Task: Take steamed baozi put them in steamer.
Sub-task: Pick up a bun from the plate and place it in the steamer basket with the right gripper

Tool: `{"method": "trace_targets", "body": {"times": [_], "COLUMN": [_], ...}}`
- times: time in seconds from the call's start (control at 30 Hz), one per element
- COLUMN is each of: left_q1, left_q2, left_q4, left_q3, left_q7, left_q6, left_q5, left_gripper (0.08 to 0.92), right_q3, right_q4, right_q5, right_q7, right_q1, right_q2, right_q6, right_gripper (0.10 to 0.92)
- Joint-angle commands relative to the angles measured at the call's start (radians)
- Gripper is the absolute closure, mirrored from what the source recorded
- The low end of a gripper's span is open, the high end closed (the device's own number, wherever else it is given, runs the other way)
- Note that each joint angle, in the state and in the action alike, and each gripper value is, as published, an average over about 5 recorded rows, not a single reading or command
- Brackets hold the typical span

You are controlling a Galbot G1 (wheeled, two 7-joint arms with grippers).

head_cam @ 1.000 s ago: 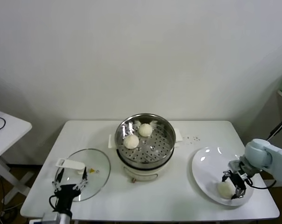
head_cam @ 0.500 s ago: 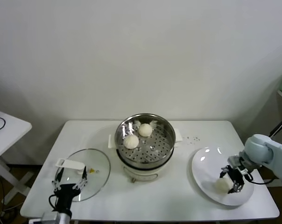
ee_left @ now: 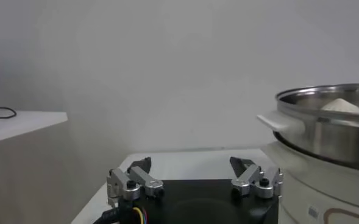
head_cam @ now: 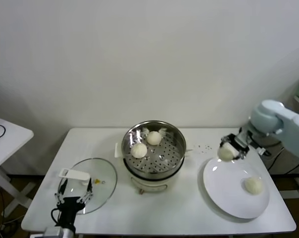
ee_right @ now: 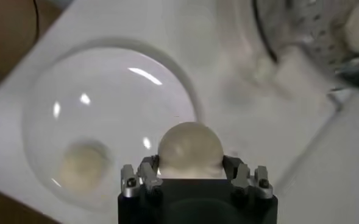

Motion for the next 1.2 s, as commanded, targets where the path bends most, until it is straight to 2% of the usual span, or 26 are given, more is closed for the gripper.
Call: {"method": "trace_targets", "body": {"times": [0.03,0.3,0.5,0.73,1.2], "left_q1": [0.009,0.019,0.029,0.037,0.025], "left_q2": [0.002,0.01,0.013,0.013,0.024], "left_q4": [0.0,-0.001,-0.002,0.002,0.013], "left_q3": [-0.001,-0.006,-0.017,-0.017,-0.012], "left_q7": [-0.001,-0.003,-0.004,-0.005,-0.006], "left_q6": [0.002,0.006,0.009,0.01,0.021], "left_q5": [0.006,0.011,0.009,0.01,0.012], "left_gripper": [0.177,0.177,0.177,0.177,0.177], "right_q3": [-0.018,-0.045,-0.113,-0.18,-0.242], "right_q4": [0.019,0.002,-0.016,-0.034,-0.094], "right_q5": [-0.124,-0.133,-0.122,-0.073,-0.075], "right_q7": [-0.022,-0.017,-0.015,-0.002,0.026], "right_q1": [0.274,0.233,0.185,0.128,0.063], "right_q2": [0.272,0.485,0.584,0.616,0.659], "right_q6": [0.214,0.223,0.247,0.235,0.304], "right_gripper": [0.338,0.338,0.345,0.338,0.339]}}
